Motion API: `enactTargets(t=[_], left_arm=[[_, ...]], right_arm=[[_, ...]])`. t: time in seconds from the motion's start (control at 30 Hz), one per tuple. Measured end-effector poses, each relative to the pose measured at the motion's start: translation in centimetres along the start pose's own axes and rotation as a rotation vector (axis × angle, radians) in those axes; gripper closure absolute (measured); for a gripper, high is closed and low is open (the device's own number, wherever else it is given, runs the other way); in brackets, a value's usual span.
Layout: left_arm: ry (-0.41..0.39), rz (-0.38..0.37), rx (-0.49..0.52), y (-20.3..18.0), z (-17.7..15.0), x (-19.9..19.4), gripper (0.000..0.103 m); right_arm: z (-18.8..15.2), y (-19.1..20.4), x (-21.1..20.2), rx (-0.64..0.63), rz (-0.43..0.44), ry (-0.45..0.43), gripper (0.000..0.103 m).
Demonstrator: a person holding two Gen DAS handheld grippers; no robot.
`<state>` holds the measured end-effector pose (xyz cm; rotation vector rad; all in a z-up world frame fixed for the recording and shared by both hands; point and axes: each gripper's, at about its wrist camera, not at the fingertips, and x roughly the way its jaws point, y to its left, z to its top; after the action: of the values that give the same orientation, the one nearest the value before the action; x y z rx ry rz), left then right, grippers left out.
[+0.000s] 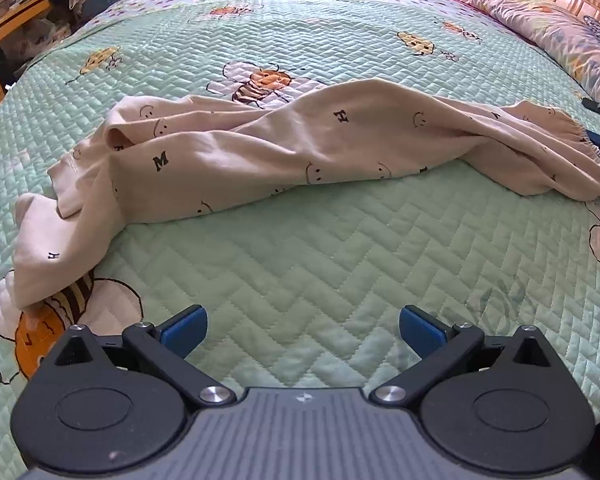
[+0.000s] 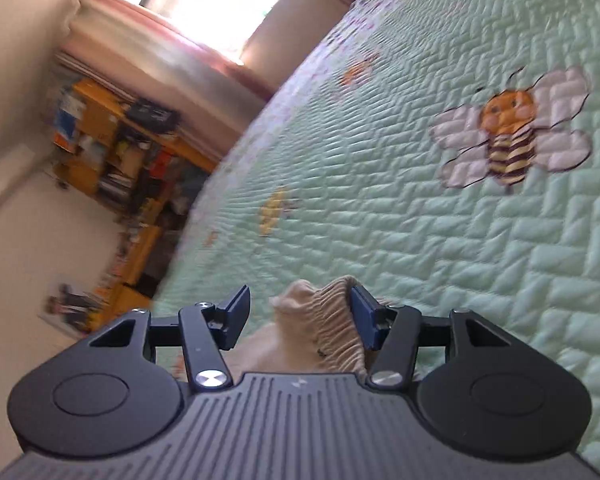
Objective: Fold clothes
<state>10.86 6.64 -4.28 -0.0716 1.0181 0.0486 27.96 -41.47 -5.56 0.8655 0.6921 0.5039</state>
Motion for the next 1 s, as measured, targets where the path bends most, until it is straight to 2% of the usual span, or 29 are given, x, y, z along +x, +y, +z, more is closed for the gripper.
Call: enactTargets(t=[0.07,0.17,0.27,0.33,0.4,0.43,0.47,0.5,0.53,0.6,0.73,0.9,0.97,1.0], left_arm=[[0.010,-0.009,0.008,-0.3,-0.1,0.2,0.001],[0.020,-0.017,0.037,-0.9,-0.2,0.4,0.001],[0.024,-0.015,0.053,-1.2,-0.3,0.5,0.001],[0.023,-0.011,0.049,-1.1,-0.2,0.5,0.001],[0.022,-0.010,0.038,-0.9,-0.1,0.5,0.001],[0.023,-0.007,0.032,-0.8,-0.1,0.5,0.001],[0.023,-0.006,0.029,-0.7,-0.1,0.5,0.001],[0.022,-0.004,0.027,-0.6,-0.1,0.4,0.001],[0.018,-0.004,0.026,-0.5,-0.2,0.3,0.001],[0.012,-0.001,0.024,-0.4,-0.3,0.0,0.001],[-0.001,0.000,0.012,-0.2,-0.4,-0.5,0.001],[-0.029,0.018,-0.011,0.6,-0.6,-1.5,0.001],[-0.042,0.015,-0.038,1.5,-0.8,-2.2,0.001],[-0.049,0.011,-0.055,2.0,-1.0,-2.5,0.001]], right_arm=[[0.1,0.3,-0.2,0.008,0.036,0.021,0.045],[0.2,0.3,0.3,0.023,0.078,0.100,0.045],[0.5,0.8,1.7,-0.051,-0.033,0.150,0.045],[0.7,0.9,2.8,-0.075,-0.069,0.181,0.045],[0.9,1.2,3.5,-0.105,-0.067,0.213,0.046],[0.9,1.5,4.0,-0.123,-0.073,0.238,0.047],[0.8,1.9,4.6,-0.141,-0.082,0.265,0.059],[0.7,2.3,4.7,-0.166,-0.102,0.294,0.078],[0.4,2.7,4.8,-0.190,-0.120,0.307,0.078],[0.3,2.8,3.4,-0.194,-0.106,0.275,0.078],[0.2,1.9,-0.5,-0.112,0.033,0.141,0.078],[-2.2,2.3,-7.6,-0.023,0.398,0.000,0.078],[-3.7,2.2,-11.2,-0.029,0.510,-0.037,0.092],[-4.4,2.2,-13.0,-0.031,0.565,-0.055,0.092]])
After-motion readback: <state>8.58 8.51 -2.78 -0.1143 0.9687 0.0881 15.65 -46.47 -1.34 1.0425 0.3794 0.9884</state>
